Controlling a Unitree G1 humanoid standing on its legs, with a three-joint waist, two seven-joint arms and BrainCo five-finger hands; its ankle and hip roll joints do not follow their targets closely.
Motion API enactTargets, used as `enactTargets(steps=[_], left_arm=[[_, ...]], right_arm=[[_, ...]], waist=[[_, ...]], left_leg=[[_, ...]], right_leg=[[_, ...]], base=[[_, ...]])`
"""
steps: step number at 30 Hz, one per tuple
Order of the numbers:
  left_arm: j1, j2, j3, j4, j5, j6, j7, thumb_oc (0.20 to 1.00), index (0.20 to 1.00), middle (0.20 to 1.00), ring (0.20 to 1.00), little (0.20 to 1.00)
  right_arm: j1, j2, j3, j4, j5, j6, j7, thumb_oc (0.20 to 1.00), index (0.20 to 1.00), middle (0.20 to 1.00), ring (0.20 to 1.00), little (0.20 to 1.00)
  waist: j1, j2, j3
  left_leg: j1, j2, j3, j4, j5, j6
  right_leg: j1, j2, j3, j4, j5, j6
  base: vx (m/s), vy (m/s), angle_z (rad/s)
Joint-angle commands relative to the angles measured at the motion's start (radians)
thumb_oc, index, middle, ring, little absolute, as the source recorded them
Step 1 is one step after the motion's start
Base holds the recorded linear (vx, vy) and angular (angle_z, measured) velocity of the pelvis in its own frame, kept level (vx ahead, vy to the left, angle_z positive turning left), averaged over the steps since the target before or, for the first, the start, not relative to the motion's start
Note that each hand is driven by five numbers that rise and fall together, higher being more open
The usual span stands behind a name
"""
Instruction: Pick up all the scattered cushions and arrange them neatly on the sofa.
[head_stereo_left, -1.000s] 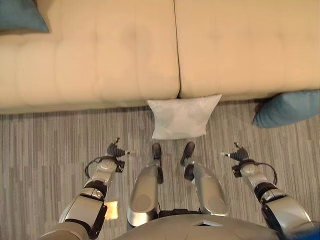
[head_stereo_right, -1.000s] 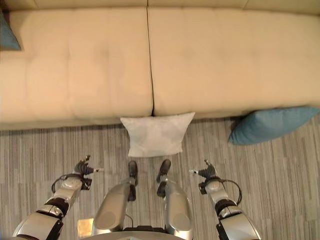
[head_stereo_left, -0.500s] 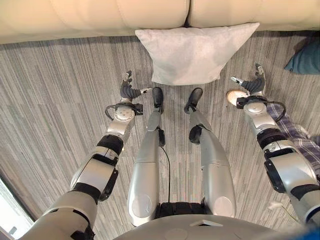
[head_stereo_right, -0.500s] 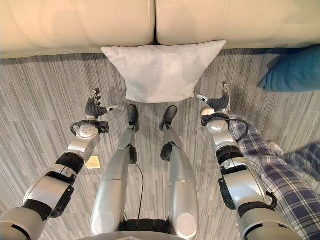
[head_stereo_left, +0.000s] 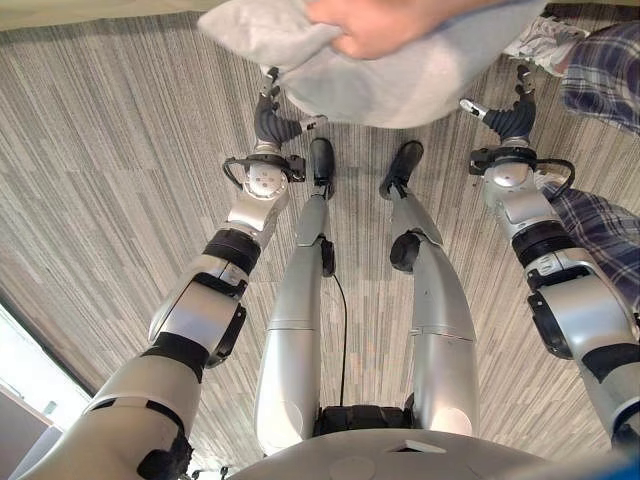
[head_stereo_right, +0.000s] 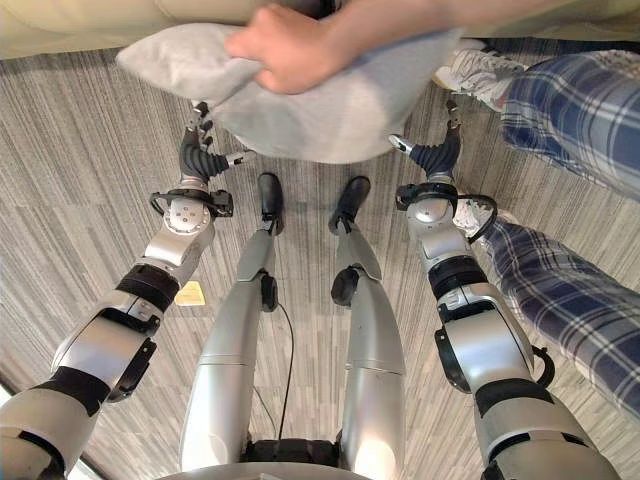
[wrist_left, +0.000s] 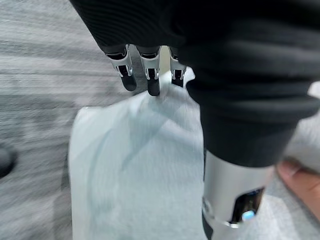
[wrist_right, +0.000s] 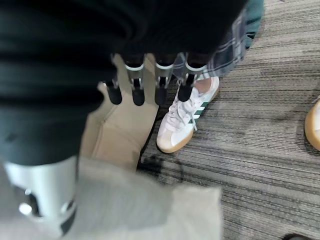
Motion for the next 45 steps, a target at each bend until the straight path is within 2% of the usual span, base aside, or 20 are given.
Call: enactTargets(steps=[1,14,15,16,17,20,24,27,29,31,32,33,36,41,43,45], left_arm=[[0.167,-0.059,-0.032,0.003,0.028,-0.013,-0.026,1.0,1.0,1.0,1.0,1.0],[0.282,-0.077,0.014,-0.025,0.005,-0.005,-0.048,1.0,1.0,1.0,1.0,1.0],[0.313,-0.082,0.021,-0.019,0.006,0.003,-0.059,1.0,1.0,1.0,1.0,1.0],[0.382,-0.092,0.022,0.009,0.015,0.021,-0.086,1.0,1.0,1.0,1.0,1.0],[0.383,-0.092,0.022,0.009,0.016,0.021,-0.086,1.0,1.0,1.0,1.0,1.0],[0.457,-0.092,0.022,0.04,0.035,0.04,-0.113,1.0,1.0,1.0,1.0,1.0],[0.56,-0.086,0.038,0.213,0.113,0.081,-0.16,1.0,1.0,1.0,1.0,1.0],[0.621,-0.083,0.053,0.305,0.19,0.098,-0.183,1.0,1.0,1.0,1.0,1.0],[0.694,-0.075,0.098,0.359,0.235,0.112,-0.204,1.0,1.0,1.0,1.0,1.0],[0.736,-0.071,0.117,0.387,0.261,0.117,-0.22,1.0,1.0,1.0,1.0,1.0],[0.762,-0.07,0.131,0.401,0.271,0.118,-0.228,1.0,1.0,1.0,1.0,1.0],[0.777,-0.07,0.142,0.408,0.278,0.12,-0.236,1.0,1.0,1.0,1.0,1.0],[0.793,-0.074,0.154,0.42,0.285,0.122,-0.247,1.0,1.0,1.0,1.0,1.0],[0.787,-0.077,0.149,0.408,0.277,0.121,-0.247,1.0,1.0,1.0,1.0,1.0],[0.786,-0.08,0.14,0.404,0.278,0.121,-0.249,1.0,1.0,1.0,1.0,1.0],[0.79,-0.088,0.13,0.399,0.29,0.124,-0.256,1.0,1.0,1.0,1.0,1.0]], right_arm=[[0.166,0.036,0.041,0.008,-0.031,-0.031,-0.014,1.0,1.0,1.0,1.0,1.0],[0.27,0.044,0.016,0.005,-0.04,-0.02,0.034,1.0,1.0,1.0,1.0,1.0],[0.301,0.049,0.012,0.006,-0.04,-0.016,0.046,1.0,1.0,1.0,1.0,1.0],[0.37,0.069,0.011,0.024,-0.041,-0.002,0.08,1.0,1.0,1.0,1.0,1.0],[0.371,0.069,0.011,0.023,-0.041,-0.002,0.08,1.0,1.0,1.0,1.0,1.0],[0.454,0.092,0.017,0.054,-0.049,0.019,0.121,1.0,1.0,1.0,1.0,1.0],[0.575,0.11,0.038,0.154,-0.106,0.057,0.179,1.0,1.0,1.0,1.0,1.0],[0.649,0.117,0.031,0.227,-0.151,0.077,0.212,1.0,1.0,1.0,1.0,1.0],[0.714,0.119,0.01,0.281,-0.202,0.088,0.239,1.0,1.0,1.0,1.0,1.0],[0.743,0.115,-0.004,0.308,-0.225,0.086,0.254,1.0,1.0,1.0,1.0,1.0],[0.764,0.112,-0.005,0.317,-0.244,0.083,0.263,1.0,1.0,1.0,1.0,1.0],[0.779,0.099,-0.011,0.323,-0.249,0.078,0.272,1.0,1.0,1.0,1.0,1.0],[0.785,0.092,-0.013,0.337,-0.255,0.077,0.283,1.0,1.0,1.0,1.0,1.0],[0.778,0.083,-0.004,0.333,-0.257,0.088,0.292,1.0,1.0,1.0,1.0,1.0],[0.782,0.081,-0.011,0.33,-0.254,0.088,0.297,1.0,1.0,1.0,1.0,1.0],[0.792,0.088,-0.029,0.329,-0.255,0.09,0.303,1.0,1.0,1.0,1.0,1.0]], waist=[[-0.028,0.021,-0.226],[-0.01,0.022,-0.274],[-0.008,0.019,-0.279],[-0.003,0.015,-0.285],[-0.003,0.015,-0.283],[0.003,0.014,-0.288],[0.006,0.01,-0.283],[-0.001,0.015,-0.291],[-0.007,0.017,-0.32],[-0.006,0.014,-0.336],[-0.008,0.006,-0.344],[-0.007,-0.008,-0.336],[-0.005,-0.018,-0.342],[-0.005,-0.029,-0.35],[-0.009,-0.024,-0.359],[-0.02,-0.005,-0.377]], left_leg=[[-0.087,0.043,-0.074,-0.061,0.013,-0.097],[-0.033,0.047,-0.076,-0.06,0.007,-0.094],[-0.002,0.047,-0.076,-0.063,0.004,-0.093],[0.082,0.042,-0.08,-0.067,-0.008,-0.089],[0.085,0.042,-0.08,-0.068,-0.009,-0.089],[0.205,0.035,-0.08,-0.083,-0.021,-0.089],[0.493,0.035,-0.069,-0.195,-0.006,-0.104],[0.634,0.036,-0.062,-0.242,0.014,-0.111],[0.739,0.039,-0.056,-0.246,-0.002,-0.114],[0.799,0.039,-0.052,-0.238,-0.023,-0.11],[0.814,0.038,-0.056,-0.208,-0.043,-0.103],[0.805,0.033,-0.059,-0.107,-0.082,-0.101],[0.81,0.031,-0.076,-0.046,-0.116,-0.102],[0.83,0.132,-0.07,-0.087,-0.09,-0.113],[0.844,0.148,-0.074,-0.104,-0.088,-0.116],[0.881,0.14,-0.064,-0.145,-0.102,-0.124]], right_leg=[[-0.01,-0.054,0.09,-0.022,-0.032,0.213],[0.025,-0.066,0.085,0.017,-0.052,0.209],[0.051,-0.066,0.081,0.017,-0.054,0.207],[0.127,-0.067,0.07,0.01,-0.059,0.205],[0.131,-0.067,0.07,0.009,-0.059,0.205],[0.247,-0.063,0.056,-0.01,-0.065,0.202],[0.542,-0.025,0.028,-0.121,-0.069,0.2],[0.714,0.002,0.005,-0.198,-0.049,0.193],[0.848,0.022,0.002,-0.239,-0.062,0.194],[0.925,0.035,0.01,-0.276,-0.07,0.192],[0.968,0.044,0.017,-0.303,-0.072,0.188],[1.01,0.046,0.025,-0.326,-0.08,0.177],[1.048,0.047,0.034,-0.341,-0.078,0.175],[1.048,0.025,0.05,-0.32,-0.084,0.187],[1.053,0.018,0.052,-0.312,-0.089,0.194],[1.068,-0.001,0.053,-0.302,-0.091,0.208]], base=[[0.0,0.0,0.0],[0.0,0.003,0.0],[0.03,-0.016,0.03],[0.0,0.0,0.0],[0.0,0.0,0.0],[0.01,0.0,0.0],[0.1,-0.017,-0.04],[0.12,0.002,0.04],[0.21,-0.041,0.28],[0.15,-0.082,0.03],[0.11,-0.136,0.02],[0.07,-0.099,0.14],[0.07,0.011,0.11],[0.04,0.135,-0.17],[0.1,0.198,-0.01],[0.16,0.325,-0.15]])
